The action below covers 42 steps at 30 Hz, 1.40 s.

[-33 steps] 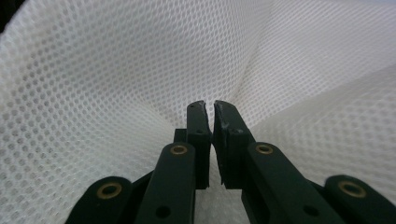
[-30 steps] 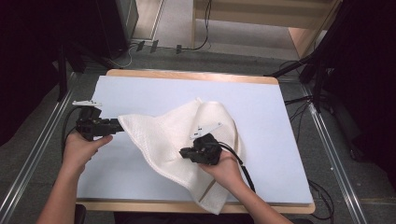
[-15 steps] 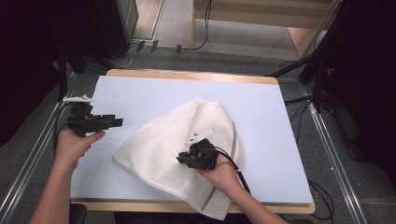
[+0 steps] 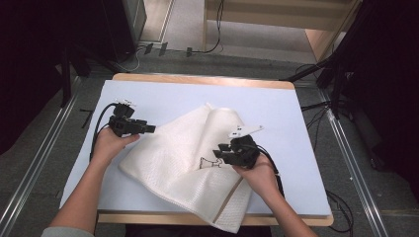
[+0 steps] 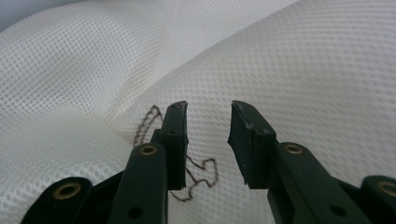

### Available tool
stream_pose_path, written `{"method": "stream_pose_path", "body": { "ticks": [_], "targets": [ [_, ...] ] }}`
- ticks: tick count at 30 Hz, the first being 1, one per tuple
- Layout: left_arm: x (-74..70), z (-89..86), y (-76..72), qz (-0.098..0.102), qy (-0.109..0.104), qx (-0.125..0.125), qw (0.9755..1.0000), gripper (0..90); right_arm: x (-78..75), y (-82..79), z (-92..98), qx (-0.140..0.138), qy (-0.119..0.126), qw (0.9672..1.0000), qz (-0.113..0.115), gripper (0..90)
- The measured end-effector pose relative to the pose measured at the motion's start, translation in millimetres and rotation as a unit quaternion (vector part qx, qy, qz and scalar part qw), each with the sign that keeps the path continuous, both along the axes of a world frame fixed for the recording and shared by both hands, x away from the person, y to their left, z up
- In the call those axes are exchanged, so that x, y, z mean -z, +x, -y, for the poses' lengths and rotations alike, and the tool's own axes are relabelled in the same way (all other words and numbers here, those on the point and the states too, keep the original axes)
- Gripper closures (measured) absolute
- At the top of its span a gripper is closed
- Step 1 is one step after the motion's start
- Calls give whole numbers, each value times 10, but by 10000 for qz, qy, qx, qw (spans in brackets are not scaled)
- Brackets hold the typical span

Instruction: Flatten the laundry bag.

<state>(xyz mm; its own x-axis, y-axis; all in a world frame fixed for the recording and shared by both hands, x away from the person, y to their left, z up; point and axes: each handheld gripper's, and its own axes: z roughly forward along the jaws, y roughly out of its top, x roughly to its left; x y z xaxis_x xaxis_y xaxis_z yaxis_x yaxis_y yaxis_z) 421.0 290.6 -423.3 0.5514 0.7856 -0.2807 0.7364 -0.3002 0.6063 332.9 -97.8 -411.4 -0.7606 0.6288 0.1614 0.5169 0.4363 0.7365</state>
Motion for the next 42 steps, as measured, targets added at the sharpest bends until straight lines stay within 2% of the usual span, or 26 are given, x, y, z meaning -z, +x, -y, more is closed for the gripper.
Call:
{"method": "stream_pose_path", "body": {
  "ticks": [5, 7, 8, 11, 13, 14, 17, 21, 25, 28, 31, 32, 34, 37, 38, 39, 40, 42],
  "targets": [
    [94, 109, 122, -38, 115, 62, 9999, 452, -28, 25, 220, 314, 16, 9995, 72, 642],
    [116, 130, 143, -80, 100, 58, 9999, 455, -27, 32, 264, 369, 22, 9993, 91, 635],
    [157, 157, 183, -120, 125, 54, 9998, 456, -33, 35, 357, 521, 1, 9985, 145, 616],
    [207, 196, 222, -226, 54, 117, 9997, 459, -46, 34, 464, 690, -32, 9974, 221, 588],
    [220, 216, 226, -254, 61, 151, 9995, 464, -46, 35, 501, 754, -51, 9969, 241, 578],
    [252, 250, 234, -303, 111, 232, 9992, 467, -37, 48, 589, 899, -107, 9955, 269, 549],
    [260, 272, 232, -290, 57, 282, 9992, 487, -10, 68, 684, 1079, -177, 9935, 324, 494],
    [273, 310, 220, -335, 6, 336, 9989, 586, 78, 115, 723, 1217, -158, 9923, 189, 440],
    [293, 323, 201, -366, -24, 303, 9989, 688, 195, 167, 655, 1145, -270, 9931, 22, 425],
    [299, 336, 191, -407, -1, 441, 9982, 767, 270, 212, 618, 1186, -316, 9924, -40, 420],
    [302, 353, 181, -379, 65, 526, 9979, 842, 312, 235, 604, 1205, -330, 9921, -97, 437],
    [300, 362, 180, -452, 53, 550, 9975, 863, 357, 258, 599, 1191, -342, 9921, -177, 479],
    [295, 357, 186, -507, 48, 545, 9972, 870, 392, 271, 597, 1165, -350, 9921, -297, 536],
    [284, 339, 185, -567, -24, 521, 9970, 877, 433, 284, 591, 1067, -385, 9927, -406, 666],
    [271, 331, 181, -543, -19, 525, 9971, 877, 435, 284, 583, 1055, -399, 9925, -463, 714],
    [271, 331, 181, -543, -19, 525, 9971, 878, 435, 284, 583, 1055, -399, 9925, -463, 714],
    [241, 309, 171, -488, -23, 513, 9975, 878, 422, 283, 567, 1021, -411, 9927, -485, 774],
    [205, 274, 160, -454, -87, 488, 9977, 879, 385, 286, 570, 1017, -407, 9928, -491, 795]
  ]
}}
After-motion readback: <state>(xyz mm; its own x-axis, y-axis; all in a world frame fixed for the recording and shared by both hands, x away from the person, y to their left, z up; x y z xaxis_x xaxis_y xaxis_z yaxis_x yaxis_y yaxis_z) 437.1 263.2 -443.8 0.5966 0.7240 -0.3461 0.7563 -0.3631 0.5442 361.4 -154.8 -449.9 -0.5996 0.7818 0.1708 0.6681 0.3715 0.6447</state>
